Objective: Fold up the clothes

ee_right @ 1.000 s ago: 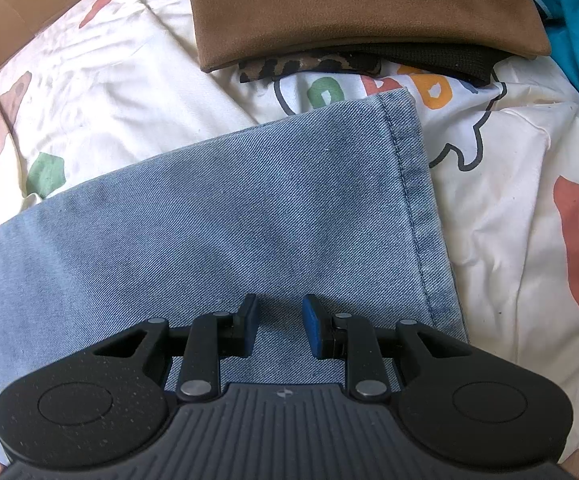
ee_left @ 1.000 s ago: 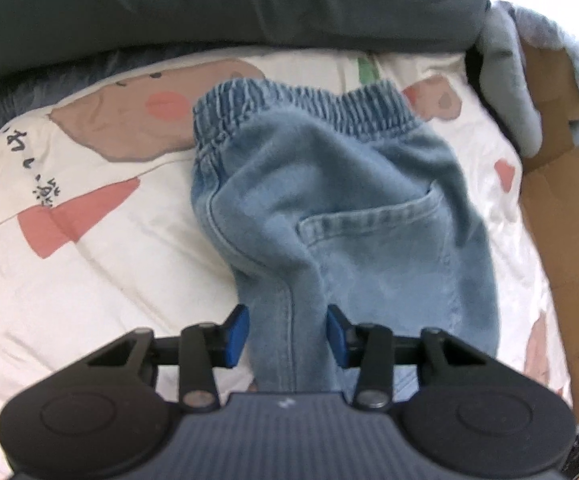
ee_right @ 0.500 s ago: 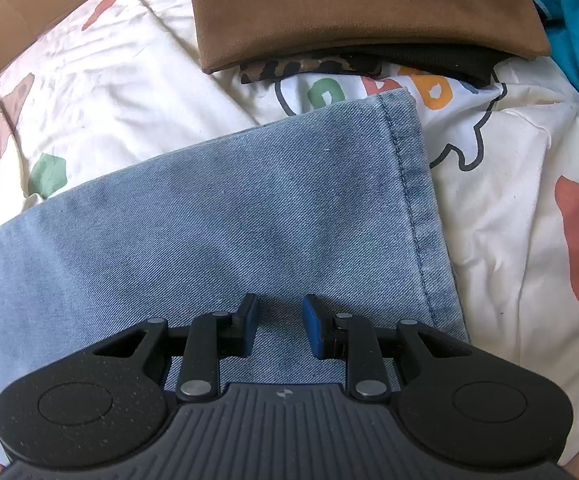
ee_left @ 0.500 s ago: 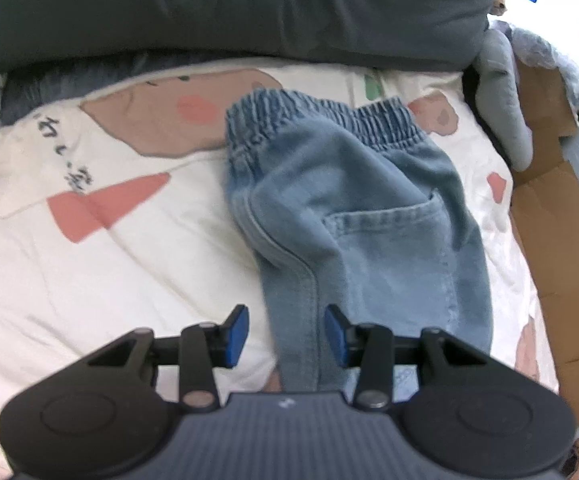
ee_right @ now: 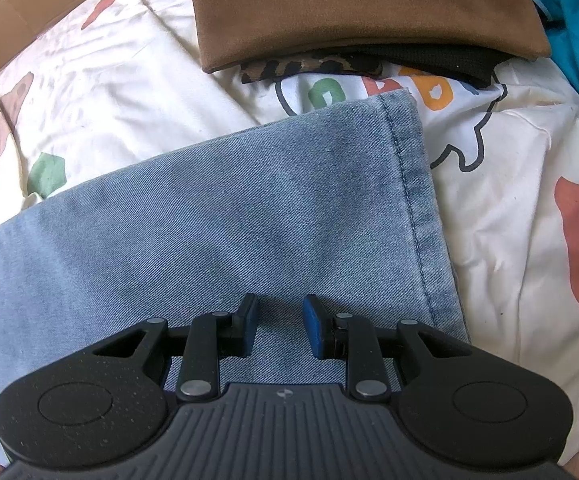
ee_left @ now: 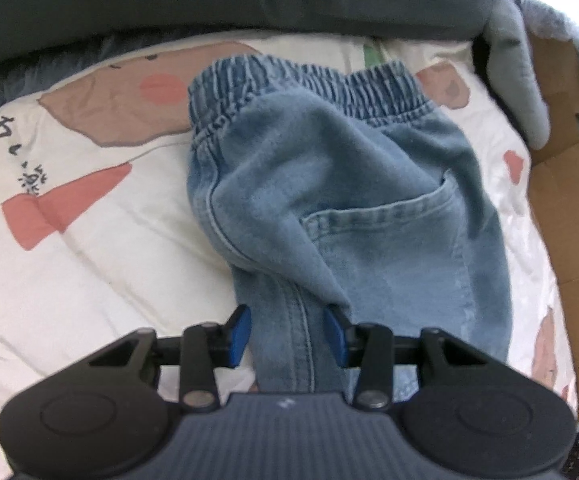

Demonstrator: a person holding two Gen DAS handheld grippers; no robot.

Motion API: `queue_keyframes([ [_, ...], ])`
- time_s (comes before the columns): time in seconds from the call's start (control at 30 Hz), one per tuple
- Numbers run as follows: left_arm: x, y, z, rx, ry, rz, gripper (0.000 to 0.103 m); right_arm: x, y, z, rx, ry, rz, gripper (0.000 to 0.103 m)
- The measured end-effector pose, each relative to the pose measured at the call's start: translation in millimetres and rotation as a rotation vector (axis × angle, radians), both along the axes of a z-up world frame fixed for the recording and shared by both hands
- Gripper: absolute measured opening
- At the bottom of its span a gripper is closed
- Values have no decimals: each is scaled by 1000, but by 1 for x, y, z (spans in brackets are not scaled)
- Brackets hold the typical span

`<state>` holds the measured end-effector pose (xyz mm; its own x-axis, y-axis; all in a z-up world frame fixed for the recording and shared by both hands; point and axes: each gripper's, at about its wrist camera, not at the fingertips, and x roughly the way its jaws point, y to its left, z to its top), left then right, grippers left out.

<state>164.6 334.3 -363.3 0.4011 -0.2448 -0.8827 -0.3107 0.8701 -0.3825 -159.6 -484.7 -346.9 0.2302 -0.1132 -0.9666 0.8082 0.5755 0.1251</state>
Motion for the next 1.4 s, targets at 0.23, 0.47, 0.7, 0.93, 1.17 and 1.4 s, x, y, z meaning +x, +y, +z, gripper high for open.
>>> queue_keyframes([
  [0.23,17,-21,-8,87,63,-29,36,-7,3,0,-3,-4,0,32],
  [0.47,14,-20,-2,62,77,14,7,-16,6,1,-5,-19,-8,33],
  [0.7,-14,1,22,89,52,33,5,-26,7,1,5,-33,-10,33],
  [0.93,-29,11,42,129,34,19,1,-36,12,0,6,-35,-5,33],
  [1.17,-13,6,14,185,89,17,2,-42,14,2,10,-24,-1,33],
  [1.4,7,-5,1,237,146,12,6,-48,17,2,11,-15,2,33],
])
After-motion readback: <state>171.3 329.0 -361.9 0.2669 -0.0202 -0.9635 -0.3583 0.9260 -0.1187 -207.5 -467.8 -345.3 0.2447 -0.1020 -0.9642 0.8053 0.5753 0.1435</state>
